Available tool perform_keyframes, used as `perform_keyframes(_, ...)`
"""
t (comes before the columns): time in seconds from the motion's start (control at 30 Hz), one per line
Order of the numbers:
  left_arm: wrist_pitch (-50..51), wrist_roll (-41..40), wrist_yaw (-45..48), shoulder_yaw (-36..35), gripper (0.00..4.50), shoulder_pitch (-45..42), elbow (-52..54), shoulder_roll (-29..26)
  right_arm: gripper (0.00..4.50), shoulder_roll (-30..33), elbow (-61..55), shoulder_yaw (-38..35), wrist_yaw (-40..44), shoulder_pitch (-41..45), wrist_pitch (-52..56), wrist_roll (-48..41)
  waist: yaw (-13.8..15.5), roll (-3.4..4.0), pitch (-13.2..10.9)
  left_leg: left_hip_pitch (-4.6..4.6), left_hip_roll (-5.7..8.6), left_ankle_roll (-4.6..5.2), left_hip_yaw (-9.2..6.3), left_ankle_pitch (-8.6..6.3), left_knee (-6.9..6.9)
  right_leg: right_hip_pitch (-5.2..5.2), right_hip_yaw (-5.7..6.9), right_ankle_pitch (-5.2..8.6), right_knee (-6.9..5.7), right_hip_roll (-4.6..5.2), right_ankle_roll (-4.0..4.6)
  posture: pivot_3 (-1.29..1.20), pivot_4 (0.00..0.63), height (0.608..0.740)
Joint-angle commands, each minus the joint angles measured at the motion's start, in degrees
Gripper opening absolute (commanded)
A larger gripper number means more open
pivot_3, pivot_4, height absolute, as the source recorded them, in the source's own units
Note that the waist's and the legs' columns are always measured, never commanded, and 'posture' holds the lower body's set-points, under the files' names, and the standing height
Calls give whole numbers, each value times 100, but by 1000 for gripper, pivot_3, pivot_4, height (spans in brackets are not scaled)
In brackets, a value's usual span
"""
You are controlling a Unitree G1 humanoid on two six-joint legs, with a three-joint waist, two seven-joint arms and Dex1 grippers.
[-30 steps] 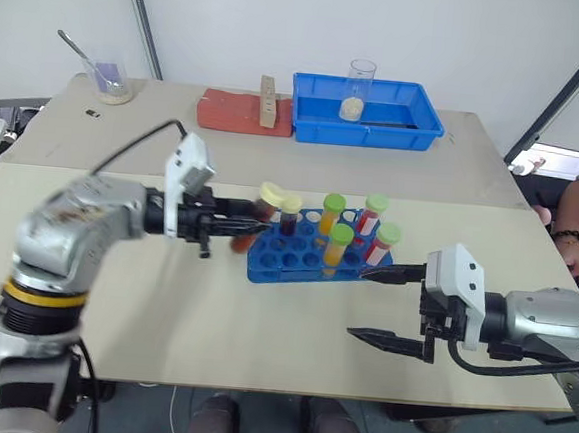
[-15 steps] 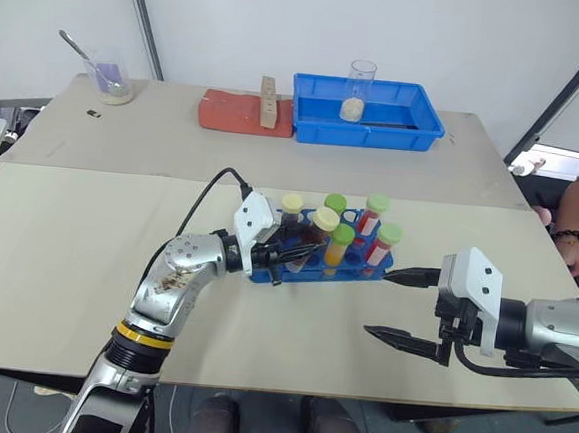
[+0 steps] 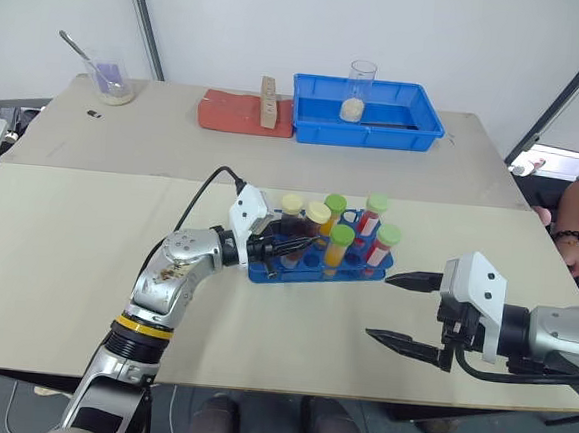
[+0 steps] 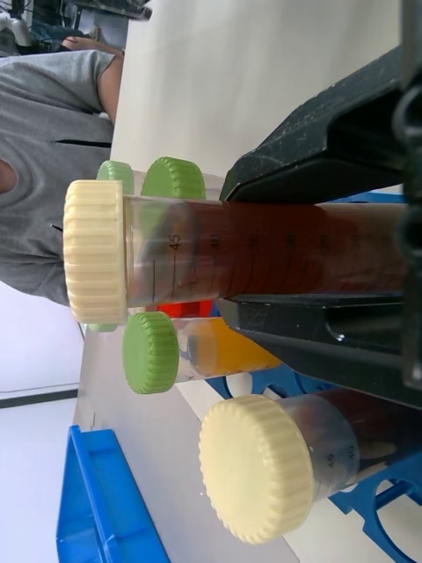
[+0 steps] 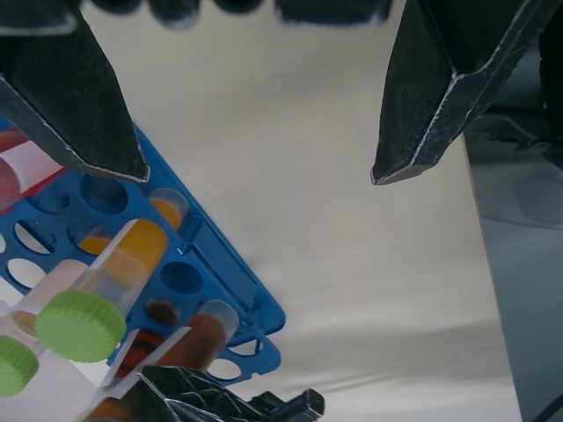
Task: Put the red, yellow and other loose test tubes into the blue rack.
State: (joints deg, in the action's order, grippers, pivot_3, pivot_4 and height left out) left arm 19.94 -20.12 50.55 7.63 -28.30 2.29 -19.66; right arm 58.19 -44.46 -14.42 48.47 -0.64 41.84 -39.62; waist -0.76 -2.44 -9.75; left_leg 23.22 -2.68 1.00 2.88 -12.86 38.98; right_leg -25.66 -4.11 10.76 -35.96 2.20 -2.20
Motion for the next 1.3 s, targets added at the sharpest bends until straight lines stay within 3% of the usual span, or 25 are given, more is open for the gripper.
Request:
perform_keyframes(0.03,-57,4,-74,3,930,70,179,37,4500,19,-118,-213,-40,51,5,-87,2,0,0,0,0,0,0,0,0,0,0,0,1,0,0,0,150,740)
perform_keyframes(1.07,-1282,421,-551,-32,928,649,-323,352,4500,-188,-70,-187,-483,166,11,-79,-4,0,0,-29,0,-1,-4,-1,-2,43,4,18,18,2,28,0,150,740)
perform_keyframes(1.3,-1310,356,-454,-88,4194,900,-239,219,4500,-228,83,-256,-578,298,25,-72,1,0,0,-28,-2,-1,-4,-1,-4,41,6,20,20,3,31,0,150,740)
